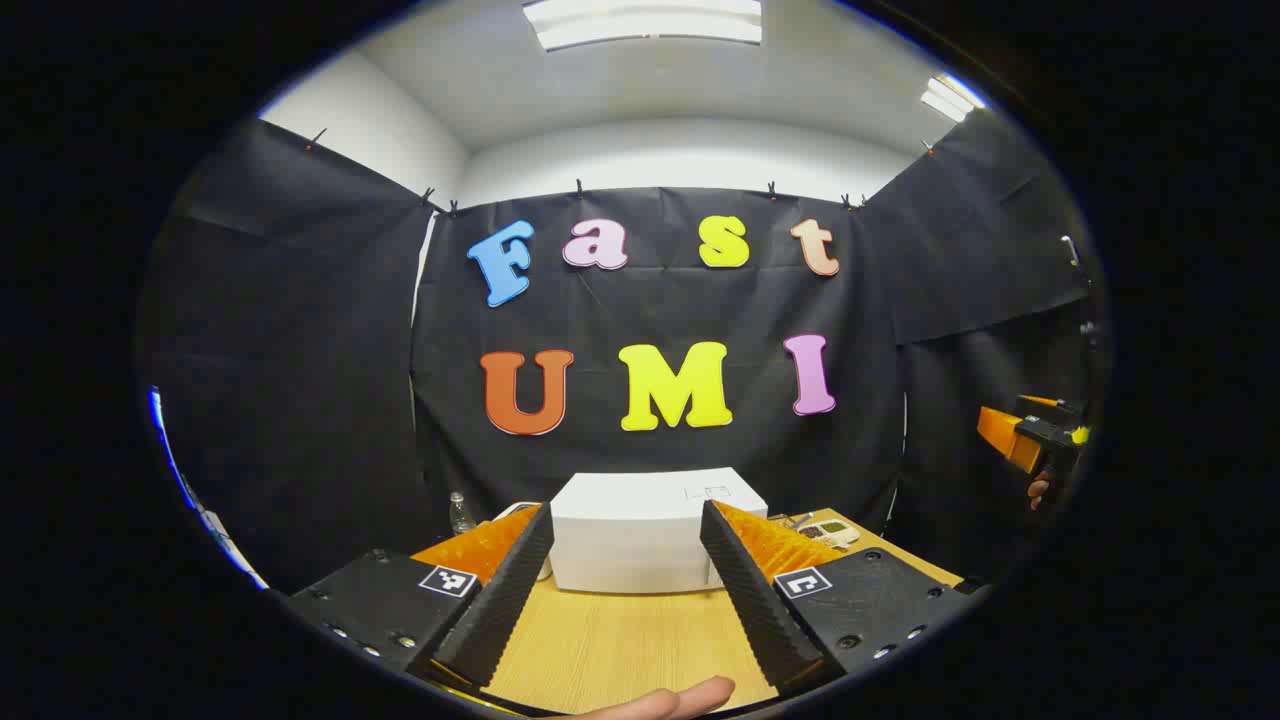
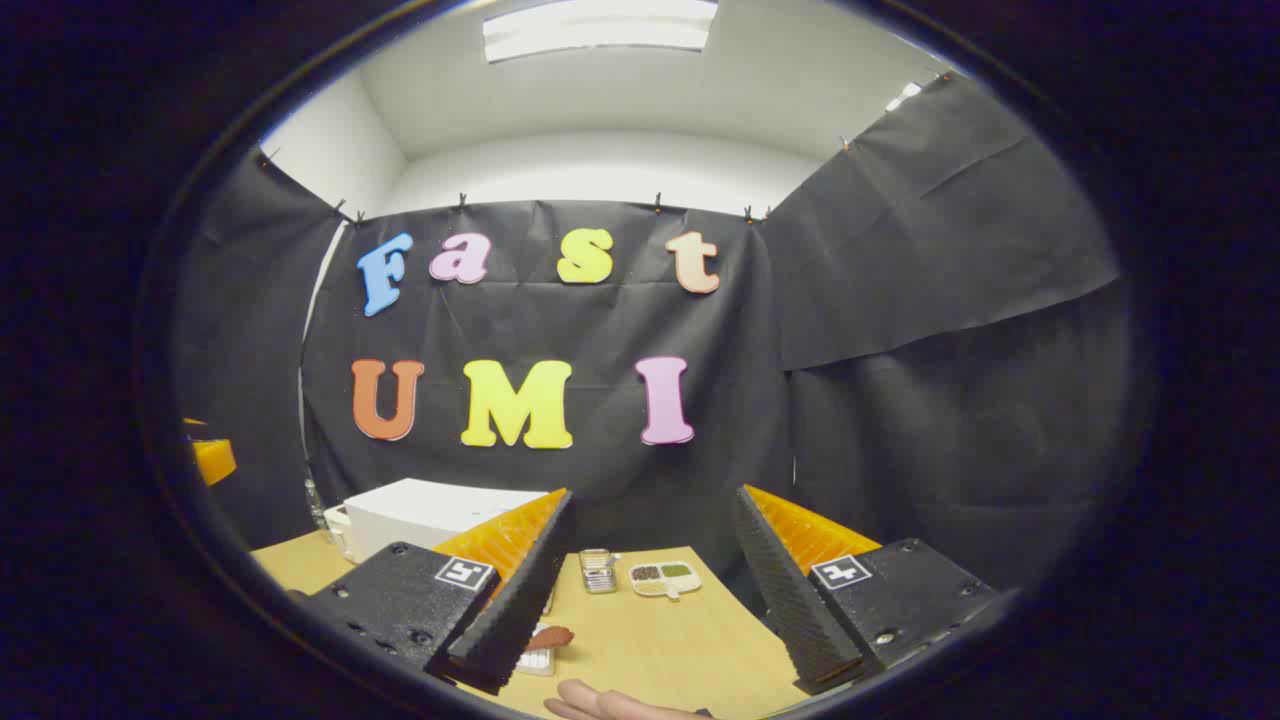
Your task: Open the microwave oven with the left hand, put the food in, and close the microwave oven.
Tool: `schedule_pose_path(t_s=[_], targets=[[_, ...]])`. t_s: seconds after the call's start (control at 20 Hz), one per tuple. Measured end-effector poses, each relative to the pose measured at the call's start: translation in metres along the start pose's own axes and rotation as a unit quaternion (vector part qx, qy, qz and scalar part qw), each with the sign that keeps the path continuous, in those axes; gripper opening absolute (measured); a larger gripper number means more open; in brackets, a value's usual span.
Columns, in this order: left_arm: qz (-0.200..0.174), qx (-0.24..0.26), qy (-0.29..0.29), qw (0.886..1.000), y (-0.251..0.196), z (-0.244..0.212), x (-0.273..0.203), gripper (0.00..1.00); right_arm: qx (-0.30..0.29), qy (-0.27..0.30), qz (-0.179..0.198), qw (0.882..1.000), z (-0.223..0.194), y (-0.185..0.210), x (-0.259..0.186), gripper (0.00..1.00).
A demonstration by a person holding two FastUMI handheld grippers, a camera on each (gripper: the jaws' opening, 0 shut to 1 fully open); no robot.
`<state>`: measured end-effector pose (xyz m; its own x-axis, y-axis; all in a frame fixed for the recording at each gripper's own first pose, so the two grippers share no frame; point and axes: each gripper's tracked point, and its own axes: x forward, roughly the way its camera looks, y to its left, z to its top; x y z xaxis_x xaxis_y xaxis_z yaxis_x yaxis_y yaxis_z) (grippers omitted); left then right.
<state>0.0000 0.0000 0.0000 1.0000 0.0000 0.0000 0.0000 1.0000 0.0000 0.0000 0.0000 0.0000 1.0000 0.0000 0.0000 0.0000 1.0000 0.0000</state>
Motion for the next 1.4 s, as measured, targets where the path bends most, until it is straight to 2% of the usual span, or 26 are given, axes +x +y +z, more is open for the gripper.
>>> schedule_pose_path(t_s=[0.05, 0.1, 0.15, 0.2, 0.25, 0.35, 0.4, 0.45, 0.65, 0.75, 0.8, 0.85, 1.1, 1.3, 1.35, 1.4], targets=[[0.016, 0.004, -0.006, 1.000, 0.007, 0.002, -0.001, 0.93, -0.001, 0.003, 0.001, 1.000, -0.002, 0.000, 0.002, 1.00], [0.017, 0.007, -0.007, 1.000, 0.009, 0.004, 0.000, 0.95, -0.001, 0.005, 0.001, 1.000, -0.002, -0.001, 0.002, 1.00], [0.012, 0.005, -0.006, 1.000, 0.006, 0.002, 0.000, 0.87, 0.000, 0.005, 0.001, 1.000, -0.003, -0.002, 0.003, 0.92], [0.015, 0.005, -0.007, 1.000, 0.004, 0.001, 0.000, 0.87, 0.000, 0.005, 0.003, 1.000, -0.003, -0.002, 0.003, 1.00], [0.019, 0.006, -0.008, 1.000, 0.007, 0.001, 0.001, 0.95, -0.001, 0.004, 0.004, 1.000, -0.004, -0.002, 0.003, 0.92], [0.021, 0.010, -0.005, 1.000, 0.008, -0.002, 0.003, 0.95, -0.001, 0.003, 0.003, 1.000, -0.005, -0.004, 0.003, 0.92], [0.020, 0.009, -0.001, 1.000, 0.007, -0.004, 0.004, 0.95, -0.001, 0.003, 0.002, 1.000, -0.005, -0.004, 0.003, 1.00], [0.018, 0.008, 0.001, 1.000, 0.005, -0.006, 0.005, 0.95, -0.002, 0.003, 0.001, 1.000, -0.006, -0.005, 0.003, 0.92], [0.023, 0.004, 0.002, 1.000, 0.006, -0.008, 0.011, 0.95, -0.004, -0.001, 0.000, 1.000, -0.007, -0.008, 0.004, 0.92], [0.014, -0.002, 0.001, 1.000, -0.004, -0.009, 0.020, 0.95, -0.004, -0.001, 0.000, 1.000, -0.009, -0.009, 0.005, 0.92], [0.010, -0.007, 0.001, 1.000, -0.009, -0.010, 0.028, 0.95, -0.004, -0.001, 0.002, 1.000, -0.011, -0.009, 0.005, 1.00], [0.007, -0.011, 0.005, 1.000, -0.012, -0.013, 0.038, 0.95, -0.002, -0.001, 0.003, 1.000, -0.011, -0.009, 0.005, 0.92], [-0.017, -0.013, 0.015, 1.000, -0.042, -0.038, 0.101, 0.95, -0.007, -0.010, 0.006, 1.000, -0.009, -0.017, 0.006, 0.92], [-0.036, -0.028, 0.042, 0.998, -0.069, -0.086, 0.159, 0.95, -0.006, -0.018, 0.007, 1.000, -0.009, -0.026, 0.004, 0.92], [-0.037, -0.034, 0.043, 0.998, -0.074, -0.096, 0.173, 0.95, -0.005, -0.018, 0.007, 1.000, -0.011, -0.028, 0.002, 1.00], [-0.039, -0.038, 0.043, 0.998, -0.077, -0.106, 0.189, 0.95, -0.004, -0.018, 0.007, 1.000, -0.012, -0.031, 0.002, 0.92]])
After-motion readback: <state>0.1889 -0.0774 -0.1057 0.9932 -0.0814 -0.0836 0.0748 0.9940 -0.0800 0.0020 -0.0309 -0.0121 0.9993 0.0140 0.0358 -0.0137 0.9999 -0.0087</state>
